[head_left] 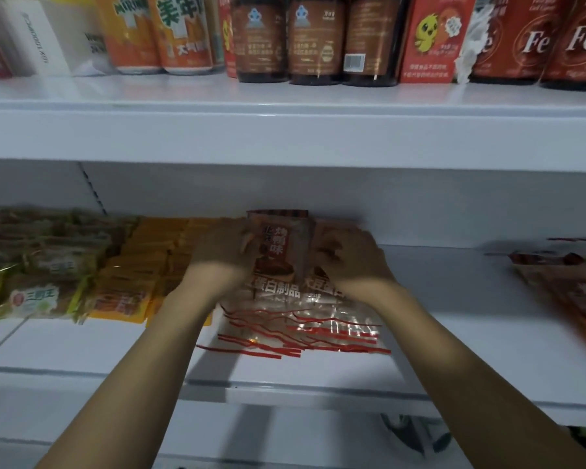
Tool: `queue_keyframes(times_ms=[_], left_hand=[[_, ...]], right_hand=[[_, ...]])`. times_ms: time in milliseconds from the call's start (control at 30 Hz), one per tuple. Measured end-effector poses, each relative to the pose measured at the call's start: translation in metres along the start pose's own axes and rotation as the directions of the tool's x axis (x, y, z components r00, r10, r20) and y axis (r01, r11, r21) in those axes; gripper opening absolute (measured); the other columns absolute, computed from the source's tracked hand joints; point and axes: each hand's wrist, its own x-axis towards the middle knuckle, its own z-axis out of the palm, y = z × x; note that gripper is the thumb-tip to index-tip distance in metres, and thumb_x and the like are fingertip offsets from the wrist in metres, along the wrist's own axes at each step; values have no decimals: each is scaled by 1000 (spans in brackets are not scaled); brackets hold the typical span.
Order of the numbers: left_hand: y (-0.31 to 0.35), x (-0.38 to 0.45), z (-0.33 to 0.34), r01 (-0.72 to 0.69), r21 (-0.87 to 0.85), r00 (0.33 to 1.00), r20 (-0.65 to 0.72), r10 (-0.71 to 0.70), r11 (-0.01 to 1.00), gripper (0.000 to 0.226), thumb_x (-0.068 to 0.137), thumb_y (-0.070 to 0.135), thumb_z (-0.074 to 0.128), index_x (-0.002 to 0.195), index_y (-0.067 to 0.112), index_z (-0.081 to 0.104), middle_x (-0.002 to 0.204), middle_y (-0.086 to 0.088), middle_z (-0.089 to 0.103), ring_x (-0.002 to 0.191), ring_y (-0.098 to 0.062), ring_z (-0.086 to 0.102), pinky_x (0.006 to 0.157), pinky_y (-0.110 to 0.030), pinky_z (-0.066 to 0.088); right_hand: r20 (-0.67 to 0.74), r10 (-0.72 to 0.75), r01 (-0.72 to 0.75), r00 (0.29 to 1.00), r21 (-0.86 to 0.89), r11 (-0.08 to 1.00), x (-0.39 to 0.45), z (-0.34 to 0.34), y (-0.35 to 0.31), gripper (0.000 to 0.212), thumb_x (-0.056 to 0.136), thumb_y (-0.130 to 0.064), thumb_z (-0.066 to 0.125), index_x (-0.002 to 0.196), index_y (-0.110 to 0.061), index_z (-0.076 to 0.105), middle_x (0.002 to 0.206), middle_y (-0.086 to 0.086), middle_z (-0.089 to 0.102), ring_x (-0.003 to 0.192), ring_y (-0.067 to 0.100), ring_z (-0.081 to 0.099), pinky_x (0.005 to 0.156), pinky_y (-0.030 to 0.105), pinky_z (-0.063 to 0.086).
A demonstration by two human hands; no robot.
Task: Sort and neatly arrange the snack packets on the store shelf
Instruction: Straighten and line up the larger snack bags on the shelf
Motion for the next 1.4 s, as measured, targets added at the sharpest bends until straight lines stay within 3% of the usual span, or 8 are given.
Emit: queue_keyframes(times_ms=[267,367,567,667,800,967,1233,1400], left_hand=[[109,14,84,-297,56,927,255,274,953,34,97,29,56,130,23,59,126,-4,63,120,-29,58,98,-36,45],[148,15,129,-429,206,836,458,301,880,52,98,33,52,147,20,41,144,-11,51,138,-33,41,114,-44,34],[223,12,192,-458,163,745,607,277,874,59,103,36,46,157,20,27,157,-10,36,143,-31,33,113,-44,33],[258,12,223,-341,54,750,618,237,939,51,102,32,49,150,17,39,148,-13,49,134,-33,47,107,-41,42],[306,2,267,45,-237,694,706,140,971,55,98,29,57,150,18,42,142,-8,59,123,-27,58,99,-30,48],[359,-17,321,627,-511,635,773,-6,588,82,84,31,72,153,9,33,104,-13,71,94,-30,72,96,-50,57],[336,-20,329,541,-594,814,547,-195,595,86,84,15,83,154,14,33,99,2,64,90,-22,71,88,-45,60],[316,-8,318,510,-557,835,503,-222,655,84,87,17,81,155,15,33,98,8,60,87,-14,67,75,-31,58]], right_hand=[[-84,256,-256,963,13,967,-56,-64,103,23,90,-45,64,112,-38,64,116,-5,60,117,23,55,103,41,44],[-74,377,-374,923,52,926,-81,-105,153,26,95,-35,68,120,-29,66,120,0,61,104,14,57,89,21,39],[-156,500,-513,852,-52,857,-130,-179,235,13,94,-27,68,103,-19,71,102,5,71,98,27,65,76,23,40],[-182,562,-584,807,-107,805,-144,-204,271,13,92,-31,63,87,-20,65,84,3,69,79,26,64,71,33,52],[-227,572,-615,788,-240,752,-152,-218,344,54,84,-57,43,120,-22,62,111,9,69,101,30,64,90,42,55],[-209,526,-547,824,-51,836,-162,-209,347,26,90,-27,74,109,-13,64,93,-1,64,82,18,61,71,25,47],[-102,351,-317,931,250,915,-156,-198,343,11,92,-23,73,95,-26,63,71,-12,67,61,4,67,53,16,51],[-418,407,-526,812,-221,821,-133,-225,423,52,88,-59,56,120,-20,63,108,10,70,93,34,66,82,42,55]])
